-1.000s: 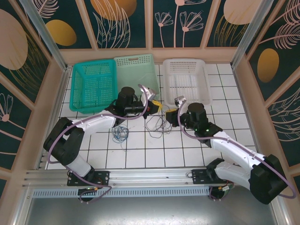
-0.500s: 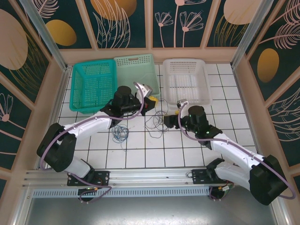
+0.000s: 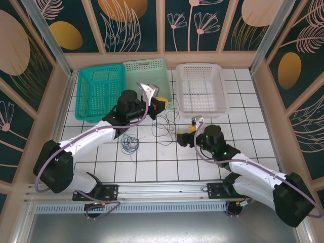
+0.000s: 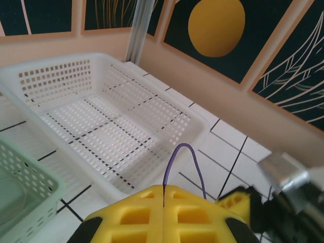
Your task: Untangle the cables
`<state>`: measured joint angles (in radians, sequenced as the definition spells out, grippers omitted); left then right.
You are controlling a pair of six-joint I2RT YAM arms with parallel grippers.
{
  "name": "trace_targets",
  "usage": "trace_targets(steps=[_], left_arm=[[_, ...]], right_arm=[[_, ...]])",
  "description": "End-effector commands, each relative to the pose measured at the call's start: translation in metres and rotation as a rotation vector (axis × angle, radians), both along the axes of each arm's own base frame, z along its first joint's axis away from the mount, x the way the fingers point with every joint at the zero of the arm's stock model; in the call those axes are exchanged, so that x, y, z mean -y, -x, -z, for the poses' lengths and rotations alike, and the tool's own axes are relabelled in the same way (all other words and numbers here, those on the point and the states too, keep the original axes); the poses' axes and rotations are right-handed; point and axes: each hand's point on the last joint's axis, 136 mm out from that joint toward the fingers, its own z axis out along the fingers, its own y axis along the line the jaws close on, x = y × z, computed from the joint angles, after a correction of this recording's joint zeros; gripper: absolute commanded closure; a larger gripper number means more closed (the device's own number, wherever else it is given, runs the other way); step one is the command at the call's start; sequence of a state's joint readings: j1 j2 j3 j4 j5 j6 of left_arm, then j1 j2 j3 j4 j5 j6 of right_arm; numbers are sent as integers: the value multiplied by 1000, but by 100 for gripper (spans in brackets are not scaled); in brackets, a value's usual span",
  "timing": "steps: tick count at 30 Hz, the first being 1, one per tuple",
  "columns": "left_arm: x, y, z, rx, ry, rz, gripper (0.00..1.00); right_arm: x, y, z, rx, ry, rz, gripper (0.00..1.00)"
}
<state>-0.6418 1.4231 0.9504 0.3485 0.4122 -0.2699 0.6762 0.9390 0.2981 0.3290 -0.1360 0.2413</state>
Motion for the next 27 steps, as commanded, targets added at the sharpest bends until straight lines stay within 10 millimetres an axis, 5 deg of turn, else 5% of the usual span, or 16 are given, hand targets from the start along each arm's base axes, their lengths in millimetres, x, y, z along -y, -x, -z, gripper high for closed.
trace_targets(steps=[1, 10, 18, 27], left_arm=[[6, 4, -42, 17, 117, 28, 100], [4, 3, -41, -73, 156, 4, 100], [10, 10, -55, -86, 245, 37, 100], [12, 15, -84, -35, 287, 55, 100]], right_arm=[[-6, -9, -18, 91, -75, 56, 16], [-36, -31, -26, 137, -47, 90, 18], [-57, -51, -12, 95, -29, 98, 22], [-65, -64, 36, -34, 81, 112, 44]])
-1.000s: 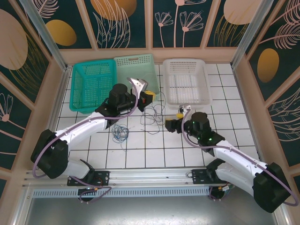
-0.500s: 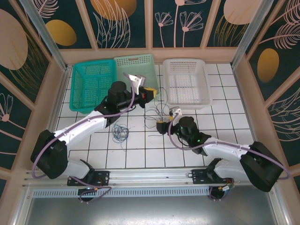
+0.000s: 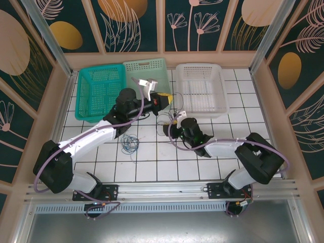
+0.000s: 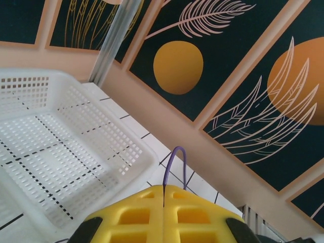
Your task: Untangle the cables
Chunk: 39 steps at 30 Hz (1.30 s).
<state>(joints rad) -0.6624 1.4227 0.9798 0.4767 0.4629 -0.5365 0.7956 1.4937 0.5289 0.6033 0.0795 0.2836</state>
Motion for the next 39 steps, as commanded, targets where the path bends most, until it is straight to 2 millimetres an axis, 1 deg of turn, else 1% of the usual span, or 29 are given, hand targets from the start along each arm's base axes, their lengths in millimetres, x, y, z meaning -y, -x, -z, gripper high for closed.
trace_targets(steps=[1, 3, 6, 11, 14, 17, 20, 24, 26, 28, 30, 32, 33, 35, 36, 38, 39], left_arm=[[-4, 4, -45, 94, 57, -12, 100], [-8, 3, -55, 120, 46, -33, 100], [-10, 2, -67, 141, 33, -52, 100], [-18, -3, -87, 193, 15, -107, 100], [-22, 0, -100, 213, 16, -115, 100], [-32, -1, -110, 230, -4, -167, 100], [-48, -2, -122, 258, -14, -242, 100], [-63, 7, -147, 301, 19, -286, 100], [-67, 10, -154, 310, 28, -292, 100], [-67, 12, -156, 308, 36, -290, 100], [-66, 11, -154, 300, 32, -285, 100], [-69, 8, -152, 297, 18, -308, 100], [-71, 8, -152, 300, 16, -317, 100], [-71, 10, -154, 303, 26, -310, 100], [-70, 11, -152, 299, 25, -302, 100], [-66, 9, -147, 288, 18, -291, 100], [-64, 8, -143, 279, 16, -284, 100]], right_arm=[[2, -2, 13, -51, 22, 21, 45], [7, 4, 22, -80, 31, 22, 47], [17, 14, 29, -105, 33, 27, 51], [25, 28, 44, -159, 75, 4, 47], [31, 34, 51, -176, 89, 9, 47], [38, 36, 55, -183, 97, 28, 47], [49, 36, 62, -201, 118, 66, 48], [62, 34, 69, -233, 119, 109, 53], [67, 34, 71, -245, 121, 125, 56], [70, 34, 71, -244, 120, 129, 58], [71, 34, 70, -241, 124, 135, 62], [77, 33, 71, -239, 139, 157, 68], [80, 33, 72, -242, 146, 172, 70], [83, 33, 73, -246, 154, 182, 70], [82, 33, 71, -243, 151, 177, 70], [77, 33, 64, -224, 127, 150, 67], [75, 32, 57, -208, 110, 142, 60]])
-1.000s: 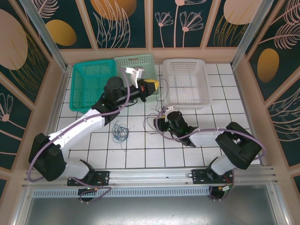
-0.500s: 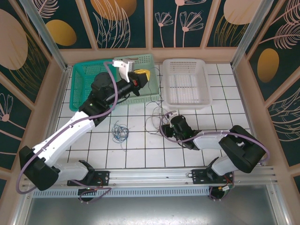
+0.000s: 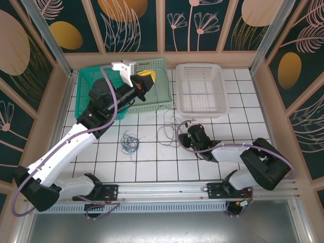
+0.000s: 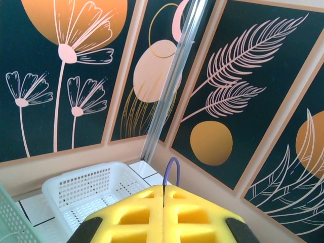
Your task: Untangle the cables
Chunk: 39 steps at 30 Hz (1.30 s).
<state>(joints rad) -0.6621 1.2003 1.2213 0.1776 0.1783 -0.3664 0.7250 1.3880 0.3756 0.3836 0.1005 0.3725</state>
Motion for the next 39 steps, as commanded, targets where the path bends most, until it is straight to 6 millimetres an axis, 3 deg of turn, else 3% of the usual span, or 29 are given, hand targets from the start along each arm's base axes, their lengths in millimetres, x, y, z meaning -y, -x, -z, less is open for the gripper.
trace_targets(steps=[1, 8, 12, 18, 24, 33, 36, 39], left_arm=[[4, 0, 4, 1, -2, 20, 100], [24, -5, 56, -114, -22, 103, 100], [28, -8, 78, -159, -50, 104, 100], [28, -10, 81, -158, -60, 99, 100], [27, -8, 83, -132, -107, 99, 100], [34, -9, 100, -159, -147, 131, 100], [33, -7, 96, -142, -143, 133, 100], [27, -6, 88, -117, -145, 109, 100]], right_arm=[[1, -1, -16, 42, -34, 2, 50], [1, -8, -66, 166, -58, -9, 44], [1, -7, -91, 205, -56, -30, 26], [11, -6, -129, 310, -80, -15, 23], [20, -10, -144, 344, -40, -7, 23], [-15, -22, -209, 465, -128, -135, 20], [-16, -37, -192, 411, -53, -132, 24], [-9, -47, -164, 332, -40, -124, 36]])
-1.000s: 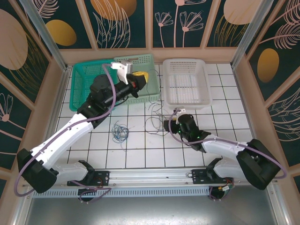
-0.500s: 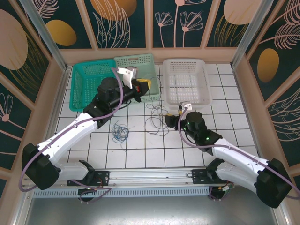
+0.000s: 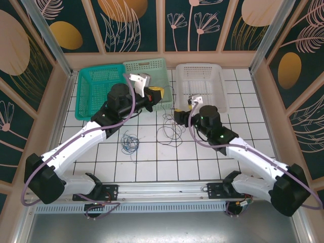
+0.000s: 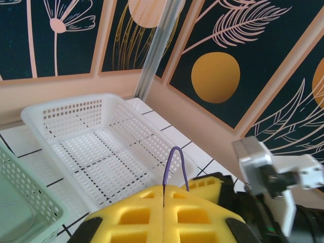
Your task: Untangle the cables
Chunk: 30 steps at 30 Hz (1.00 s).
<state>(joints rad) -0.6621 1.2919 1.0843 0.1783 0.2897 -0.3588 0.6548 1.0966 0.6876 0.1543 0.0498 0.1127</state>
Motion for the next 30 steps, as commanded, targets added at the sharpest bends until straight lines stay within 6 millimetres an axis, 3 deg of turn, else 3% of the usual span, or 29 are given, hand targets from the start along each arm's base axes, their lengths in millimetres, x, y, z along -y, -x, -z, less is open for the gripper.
trace_targets(steps=[1, 5, 9, 20, 30], left_arm=[[-6, 5, -16, 61, -2, -3, 100], [-8, 9, -19, 72, -14, 2, 100], [-8, 12, -20, 72, -11, 16, 100], [-7, 14, -22, 54, -7, 24, 100], [-3, 16, -24, 49, 7, 50, 100]], right_arm=[[6, -6, 31, -79, 38, -20, 39], [6, 5, 56, -69, 114, -100, 42], [5, 15, 67, -36, 177, -175, 43], [-18, 29, 61, 139, 245, -317, 41], [-31, 14, 64, 186, 282, -313, 43]])
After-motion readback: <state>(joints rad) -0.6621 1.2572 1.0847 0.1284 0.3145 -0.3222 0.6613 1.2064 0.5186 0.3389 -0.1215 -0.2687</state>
